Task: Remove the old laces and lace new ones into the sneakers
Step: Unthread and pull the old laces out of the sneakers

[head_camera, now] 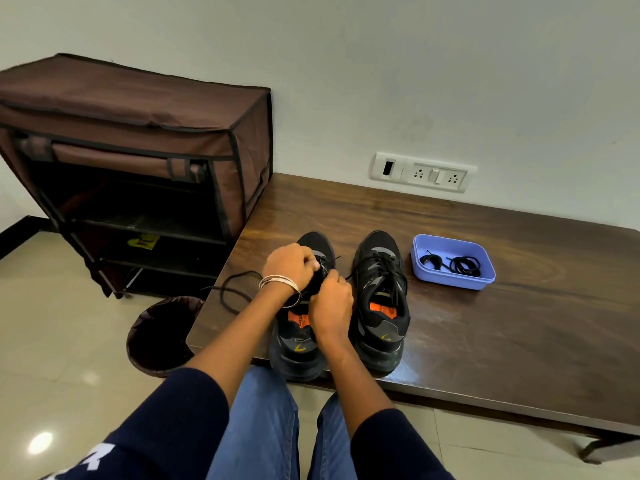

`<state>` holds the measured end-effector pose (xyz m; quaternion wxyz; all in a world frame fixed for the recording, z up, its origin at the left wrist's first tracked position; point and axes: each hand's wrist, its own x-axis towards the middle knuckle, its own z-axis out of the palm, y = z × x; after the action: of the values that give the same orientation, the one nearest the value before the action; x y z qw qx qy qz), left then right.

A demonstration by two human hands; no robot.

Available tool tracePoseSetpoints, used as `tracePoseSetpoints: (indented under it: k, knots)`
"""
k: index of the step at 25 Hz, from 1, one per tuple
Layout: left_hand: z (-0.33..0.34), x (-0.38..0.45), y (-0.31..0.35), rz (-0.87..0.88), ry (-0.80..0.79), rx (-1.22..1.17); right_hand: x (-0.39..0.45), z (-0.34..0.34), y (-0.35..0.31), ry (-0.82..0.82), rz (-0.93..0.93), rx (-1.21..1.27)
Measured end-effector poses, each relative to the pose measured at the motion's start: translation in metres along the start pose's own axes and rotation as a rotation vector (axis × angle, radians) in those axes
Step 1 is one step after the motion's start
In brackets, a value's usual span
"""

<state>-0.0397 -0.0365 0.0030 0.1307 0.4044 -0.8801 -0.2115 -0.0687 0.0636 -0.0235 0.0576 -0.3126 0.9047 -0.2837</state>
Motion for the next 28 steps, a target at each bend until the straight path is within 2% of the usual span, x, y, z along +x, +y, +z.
tracePoseSetpoints:
  k: [1,3,5,6,7,8,9,10,11,12,13,14,16,18,20,22,24,26,28]
  knots:
    - [0.001,-0.001,-0.004,-0.108,0.022,-0.215,0.000,0.000,0.000,0.001,0.001,-0.002]
    - [0.004,-0.009,-0.013,-0.408,0.032,-0.965,-0.001,-0.001,-0.001,-0.002,0.000,-0.004]
    - [0.003,-0.024,-0.025,-0.548,0.066,-1.628,-0.001,-0.002,-0.002,-0.029,-0.014,-0.005]
    - [0.002,-0.027,-0.031,-0.571,0.097,-1.847,-0.001,-0.002,-0.003,-0.038,-0.018,-0.003]
    - [0.000,-0.025,-0.036,-0.601,0.128,-1.963,0.000,-0.003,-0.003,-0.038,-0.014,0.001]
    - [-0.003,-0.023,-0.039,-0.640,0.142,-1.957,0.000,-0.004,-0.003,-0.036,-0.007,0.000]
    - [-0.006,-0.020,-0.040,-0.681,0.135,-1.803,-0.001,-0.004,-0.004,-0.038,-0.006,-0.006]
    - [-0.010,-0.016,-0.040,-0.705,0.112,-1.497,-0.001,-0.004,-0.003,-0.040,-0.011,-0.015]
    - [-0.014,-0.013,-0.041,-0.699,0.060,-1.074,-0.002,-0.003,-0.003,-0.044,-0.013,-0.021]
    - [-0.018,-0.011,-0.040,-0.664,0.004,-0.632,-0.002,-0.003,-0.003,-0.050,-0.009,-0.029]
    - [-0.022,-0.012,-0.038,-0.595,0.004,-0.298,-0.003,-0.004,-0.003,-0.047,-0.006,-0.045]
    - [-0.027,-0.015,-0.033,-0.489,0.024,-0.138,-0.003,-0.004,-0.003,-0.035,-0.011,-0.079]
    - [-0.030,-0.023,-0.020,-0.177,0.006,-0.106,-0.002,-0.002,-0.003,0.013,-0.046,-0.150]
    - [-0.023,-0.033,-0.006,-0.003,-0.157,0.003,-0.002,-0.001,-0.003,0.066,-0.109,-0.221]
    - [-0.014,-0.039,-0.003,-0.039,-0.180,0.135,-0.002,-0.002,-0.005,0.142,-0.206,-0.300]
    - [-0.006,-0.041,-0.007,-0.091,-0.090,0.179,0.000,-0.001,-0.006,0.182,-0.319,-0.389]
    - [0.001,-0.046,-0.010,-0.137,-0.002,0.144,0.003,-0.001,-0.006,0.128,-0.398,-0.446]
    - [0.008,-0.049,-0.013,-0.186,0.084,0.063,0.007,0.000,-0.008,-0.005,-0.440,-0.487]
    - [0.009,-0.050,-0.014,-0.186,0.122,0.042,0.010,0.001,-0.008,-0.032,-0.457,-0.495]
